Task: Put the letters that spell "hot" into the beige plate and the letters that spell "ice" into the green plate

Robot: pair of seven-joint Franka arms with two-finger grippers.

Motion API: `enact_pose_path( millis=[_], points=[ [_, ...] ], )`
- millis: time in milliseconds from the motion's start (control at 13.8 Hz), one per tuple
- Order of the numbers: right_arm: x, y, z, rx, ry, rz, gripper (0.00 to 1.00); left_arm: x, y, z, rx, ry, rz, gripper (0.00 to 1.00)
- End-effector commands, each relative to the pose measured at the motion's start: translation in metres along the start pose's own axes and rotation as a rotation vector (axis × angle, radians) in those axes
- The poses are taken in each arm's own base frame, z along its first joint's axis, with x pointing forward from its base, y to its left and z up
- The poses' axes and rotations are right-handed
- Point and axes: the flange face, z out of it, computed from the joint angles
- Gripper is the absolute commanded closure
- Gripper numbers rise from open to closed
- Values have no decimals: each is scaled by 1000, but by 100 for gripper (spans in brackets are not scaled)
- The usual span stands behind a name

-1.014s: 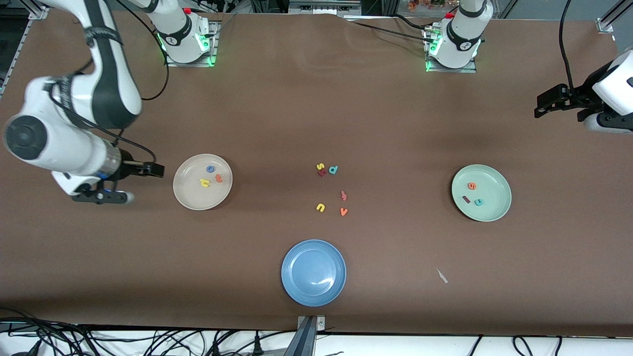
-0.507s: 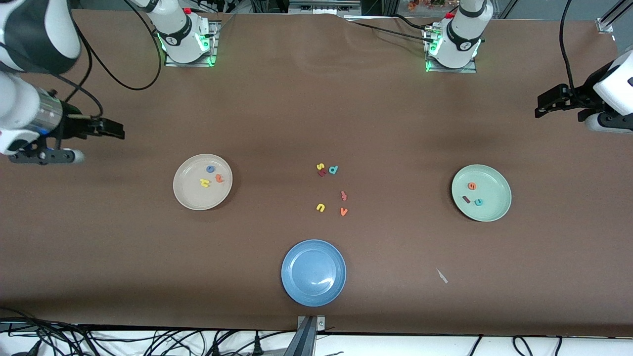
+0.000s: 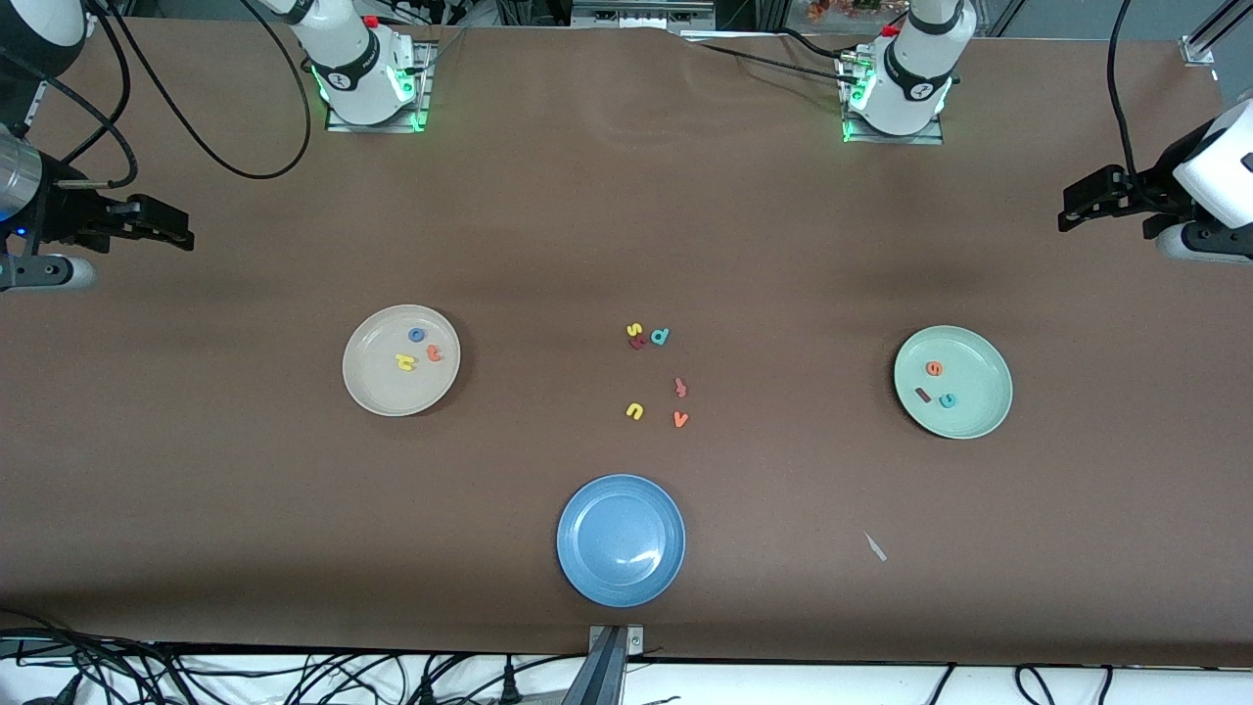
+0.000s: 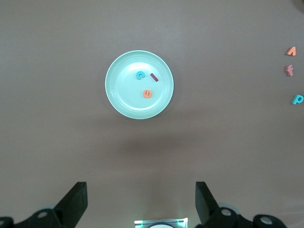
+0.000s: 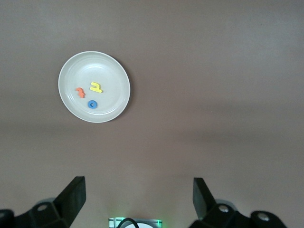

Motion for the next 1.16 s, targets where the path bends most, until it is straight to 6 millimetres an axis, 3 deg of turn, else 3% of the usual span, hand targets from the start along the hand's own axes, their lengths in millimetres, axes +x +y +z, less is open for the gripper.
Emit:
enact_pose_path(
  millis=[0, 145, 1087],
  points=[
    [-5, 3, -10, -4, 8, -15, 0, 0, -1, -6, 17, -8, -11, 0],
    [-2, 1, -22, -8, 31, -18, 0, -1, -1, -5, 16, -15, -8, 0],
    [-3, 5, -20, -6, 21, -19, 0, -1, -2, -5, 15, -21, -12, 0]
  ],
)
